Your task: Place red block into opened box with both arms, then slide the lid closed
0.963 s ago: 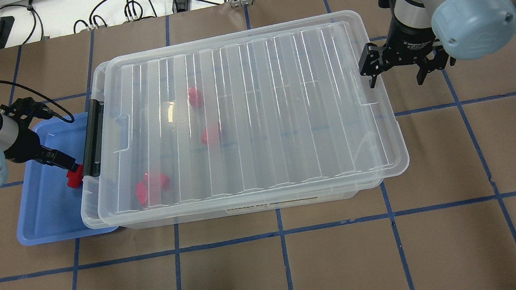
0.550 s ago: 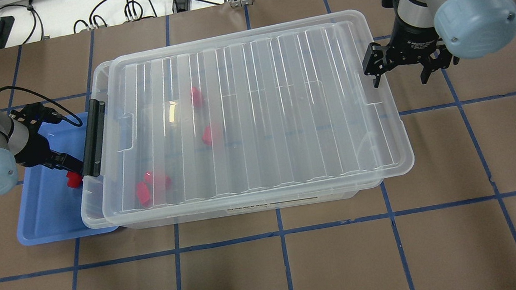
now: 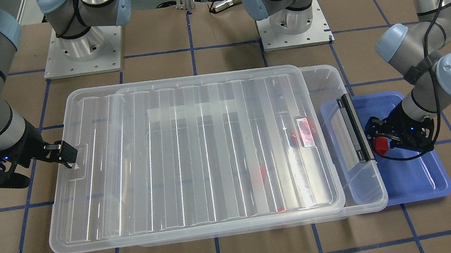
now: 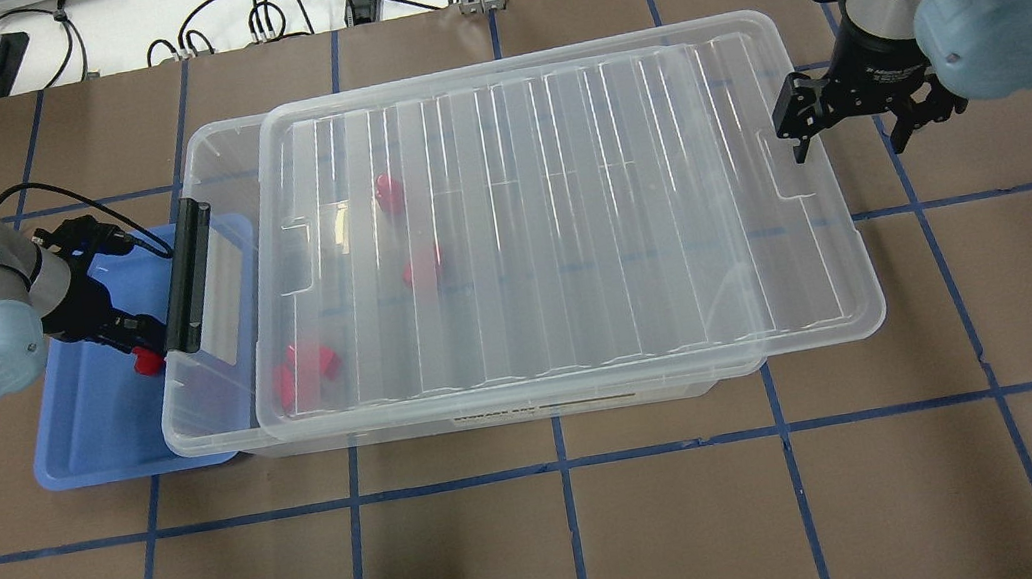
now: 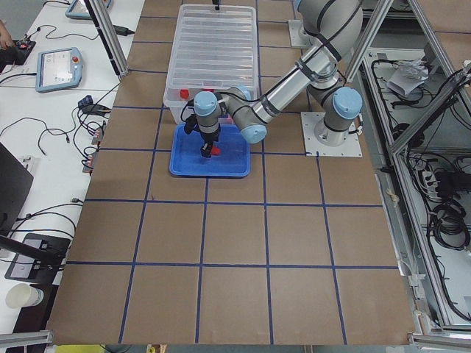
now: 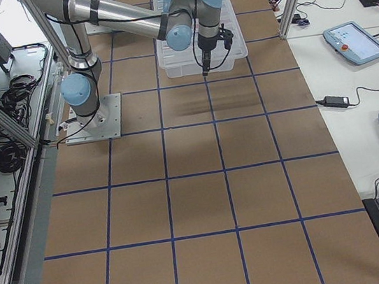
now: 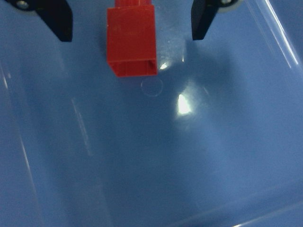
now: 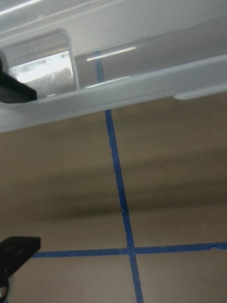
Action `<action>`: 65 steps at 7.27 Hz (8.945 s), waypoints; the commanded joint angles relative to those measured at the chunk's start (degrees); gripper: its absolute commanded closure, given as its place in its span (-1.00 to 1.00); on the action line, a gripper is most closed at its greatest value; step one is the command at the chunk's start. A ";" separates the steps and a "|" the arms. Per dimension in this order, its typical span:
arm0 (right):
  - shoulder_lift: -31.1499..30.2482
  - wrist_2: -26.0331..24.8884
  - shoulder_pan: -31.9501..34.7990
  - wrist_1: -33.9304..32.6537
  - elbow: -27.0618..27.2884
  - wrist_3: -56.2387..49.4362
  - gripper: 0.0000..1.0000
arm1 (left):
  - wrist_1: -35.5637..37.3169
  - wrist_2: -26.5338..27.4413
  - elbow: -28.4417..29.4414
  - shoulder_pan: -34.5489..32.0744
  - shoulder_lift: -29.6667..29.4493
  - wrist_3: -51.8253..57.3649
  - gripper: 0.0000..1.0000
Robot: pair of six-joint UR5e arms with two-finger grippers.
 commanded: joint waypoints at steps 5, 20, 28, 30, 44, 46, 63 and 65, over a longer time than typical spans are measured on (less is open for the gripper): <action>-0.01 -0.56 -6.32 -1.39 0.16 -10.79 -1.00 | -19.08 -0.39 14.21 -1.03 4.30 -2.52 0.75; -0.97 -2.93 -10.38 -2.09 -0.19 -18.81 -1.00 | -6.35 -2.59 4.00 -25.28 6.87 -47.35 0.74; -4.67 -1.96 -9.76 0.63 -4.32 -18.02 -1.00 | -6.43 -0.57 2.23 -24.32 2.99 -43.23 0.67; -4.67 -2.49 -10.20 0.38 -3.97 -18.98 -1.00 | -6.34 1.96 2.49 -24.32 2.99 -43.31 -0.71; 1.57 -6.18 -12.05 -0.34 -3.71 -18.80 -1.00 | -47.75 1.72 32.05 -27.75 17.75 -38.95 -1.00; 2.80 -6.09 -11.79 0.02 -3.10 -19.06 -1.00 | -47.74 1.54 30.27 -27.13 16.97 -38.04 -1.00; 3.07 -1.61 3.06 -0.42 -3.36 -4.92 -1.00 | -44.57 2.42 28.07 -26.70 18.89 -39.01 -1.00; 3.07 -1.70 3.68 -0.33 -3.27 -4.83 -1.00 | -44.66 2.42 27.72 -25.46 19.16 -39.01 -1.00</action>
